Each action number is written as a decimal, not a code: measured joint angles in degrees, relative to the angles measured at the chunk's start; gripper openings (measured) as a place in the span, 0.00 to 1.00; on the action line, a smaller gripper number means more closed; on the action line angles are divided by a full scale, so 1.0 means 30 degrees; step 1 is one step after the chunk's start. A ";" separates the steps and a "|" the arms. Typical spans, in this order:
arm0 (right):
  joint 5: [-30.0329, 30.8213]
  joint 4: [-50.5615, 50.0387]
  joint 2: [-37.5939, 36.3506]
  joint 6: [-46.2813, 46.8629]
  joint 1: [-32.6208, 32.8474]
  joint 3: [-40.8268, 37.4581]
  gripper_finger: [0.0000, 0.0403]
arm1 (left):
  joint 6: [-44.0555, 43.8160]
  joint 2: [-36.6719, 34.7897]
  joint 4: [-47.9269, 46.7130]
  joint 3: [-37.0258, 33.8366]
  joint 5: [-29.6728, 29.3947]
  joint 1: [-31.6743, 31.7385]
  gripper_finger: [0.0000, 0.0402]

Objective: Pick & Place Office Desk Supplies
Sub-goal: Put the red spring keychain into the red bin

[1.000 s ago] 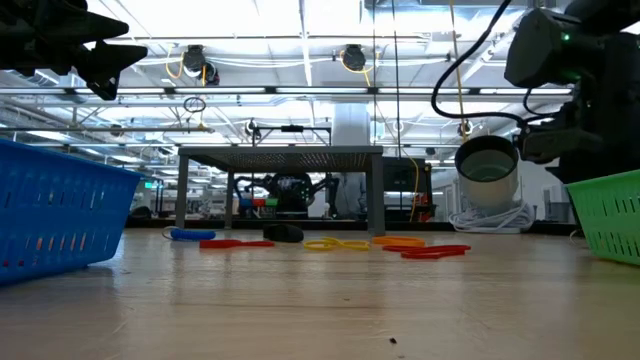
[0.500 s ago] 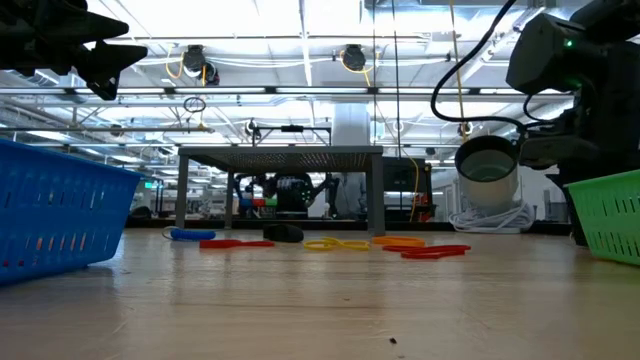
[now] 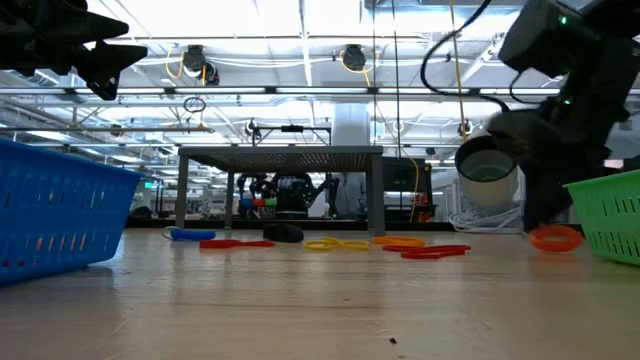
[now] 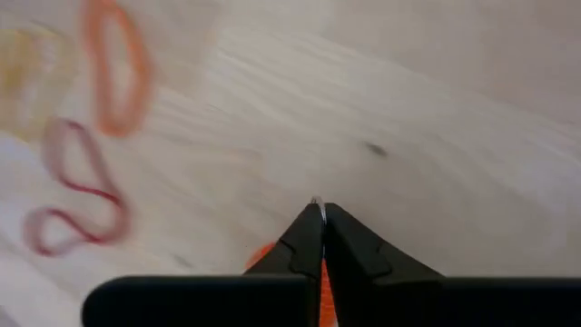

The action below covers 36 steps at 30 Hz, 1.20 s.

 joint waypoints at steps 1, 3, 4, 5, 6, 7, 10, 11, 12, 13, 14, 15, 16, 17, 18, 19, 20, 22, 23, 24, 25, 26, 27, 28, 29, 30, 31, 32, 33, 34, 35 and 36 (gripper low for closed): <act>0.0398 0.0576 -0.0002 -0.0055 0.0058 0.0001 0.00 | 0.0000 -0.0001 -0.0004 0.0000 -0.0002 0.0000 0.49; 0.1323 0.1539 -0.0135 -0.0093 0.0193 0.0000 0.00 | -0.0003 0.0002 -0.0004 0.0000 0.0001 -0.0001 0.49; 0.1842 0.1999 -0.0235 -0.0094 0.0266 0.0000 0.00 | -0.0005 -0.0001 -0.0004 0.0000 0.0003 0.0005 0.49; 0.2376 0.2434 -0.0356 -0.0111 0.0299 0.0000 0.00 | 0.0000 -0.0001 0.0004 0.0000 0.0004 0.0007 0.49; 0.2868 0.2769 -0.0494 -0.0152 0.0313 0.0005 0.00 | -0.0004 -0.0001 0.0000 0.0000 0.0004 0.0007 0.49; 0.3311 0.3045 -0.0662 -0.0213 0.0325 0.0000 0.00 | 0.0000 0.0000 -0.0004 0.0000 0.0004 -0.0001 0.49; 0.4501 0.4082 -0.1206 -0.0768 0.0328 0.0007 0.00 | 0.0000 -0.0001 0.0004 0.0000 0.0004 -0.0001 0.49; 0.4821 0.4438 -0.1361 -0.0942 0.0328 0.0007 0.00 | -0.0005 -0.0001 0.0004 0.0000 -0.0004 -0.0001 0.49; 0.5021 0.4739 -0.1492 -0.1055 0.0328 0.0007 0.00 | 0.0000 0.0001 0.0002 0.0000 0.0004 -0.0001 0.49; 0.5295 0.5119 -0.1616 -0.1090 0.0328 0.0007 0.00 | -0.0007 -0.0001 0.0004 0.0000 0.0004 -0.0001 0.49; 0.5535 0.5636 -0.1694 -0.1146 0.0328 0.0007 0.00 | 0.0000 -0.0001 0.0011 0.0000 -0.0003 0.0006 0.49; 0.5820 0.6203 -0.1731 -0.1343 0.0328 0.0007 0.00 | 0.0000 -0.0001 0.0004 0.0000 -0.0003 -0.0001 0.49; 0.5886 0.6867 -0.1734 -0.1661 0.0328 0.0007 0.00 | -0.0007 0.0000 0.0004 0.0000 0.0004 0.0006 0.49; 0.5896 0.7694 -0.1734 -0.2102 0.0328 0.0007 0.00 | -0.0003 0.0007 0.0011 0.0000 0.0001 0.0004 0.49; 0.5892 0.8609 -0.1734 -0.2605 0.0328 0.0007 0.00 | -0.0004 0.0007 0.0004 0.0000 0.0000 0.0007 0.49; 0.5890 0.9591 -0.1734 -0.3153 0.0328 0.0007 0.00 | 0.0000 -0.0001 0.0001 0.0000 -0.0001 0.0004 0.49; 0.5890 1.0574 -0.1737 -0.3708 0.0328 0.0007 0.00 | 0.0000 -0.0001 -0.0002 0.0000 0.0004 -0.0001 0.49; 0.5892 1.2390 -0.1741 -0.4798 0.0335 0.0007 0.00 | -0.0004 0.0003 0.0004 0.0000 0.0004 -0.0001 0.49; 0.5909 1.3255 -0.1741 -0.5316 0.0330 0.0007 0.00 | 0.0000 0.0000 -0.0003 0.0000 0.0004 0.0005 0.49; 0.5925 1.4079 -0.1738 -0.5830 0.0338 0.0007 0.00 | 0.0000 0.0003 0.0004 0.0000 0.0004 0.0002 0.49; 0.5931 1.4862 -0.1694 -0.6379 0.0381 0.0008 0.00 | 0.0000 0.0004 0.0004 0.0000 0.0004 0.0005 0.49; 0.5931 1.5588 -0.1611 -0.6904 0.0444 0.0015 0.00 | 0.0000 0.0007 0.0004 0.0000 0.0004 -0.0001 0.49; 0.5924 1.6232 -0.1514 -0.7442 0.0553 0.0022 0.00 | -0.0002 -0.0001 0.0004 0.0000 0.0004 0.0004 0.49; 0.5913 1.6821 -0.1401 -0.7998 0.0710 0.0018 0.00 | -0.0002 0.0003 0.0004 0.0000 0.0004 0.0001 0.49; 0.5894 1.7406 -0.1251 -0.8466 0.0865 0.0042 0.00 | 0.0000 -0.0001 0.0004 0.0000 0.0004 0.0007 0.49; 0.5884 1.7863 -0.1067 -0.8926 0.1028 0.0134 0.00 | 0.0000 0.0000 0.0004 0.0000 0.0004 0.0000 0.49; 0.5880 1.8223 -0.0866 -0.9374 0.1178 0.0265 0.00 | 0.0000 0.0006 0.0004 0.0000 0.0004 0.0003 0.49; 0.5872 1.8454 -0.0633 -0.9851 0.1337 0.0444 0.00 | 0.0000 0.0006 0.0004 0.0000 0.0004 0.0006 0.49; 0.5856 1.8691 -0.0359 -1.0372 0.1486 0.0693 0.00 | 0.0000 0.0003 0.0004 0.0000 0.0004 0.0003 0.49; 0.5812 1.8909 -0.0089 -1.0946 0.1620 0.0999 0.00 | -0.0004 0.0004 0.0001 0.0000 0.0004 0.0007 0.49; 0.5695 1.8977 0.0189 -1.1612 0.1746 0.1389 0.00 | 0.0000 -0.0001 -0.0004 0.0000 0.0004 0.0004 0.49; 0.5332 1.9017 0.0519 -1.2372 0.1839 0.1855 0.00 | -0.0007 0.0004 0.0004 0.0000 -0.0004 0.0004 0.49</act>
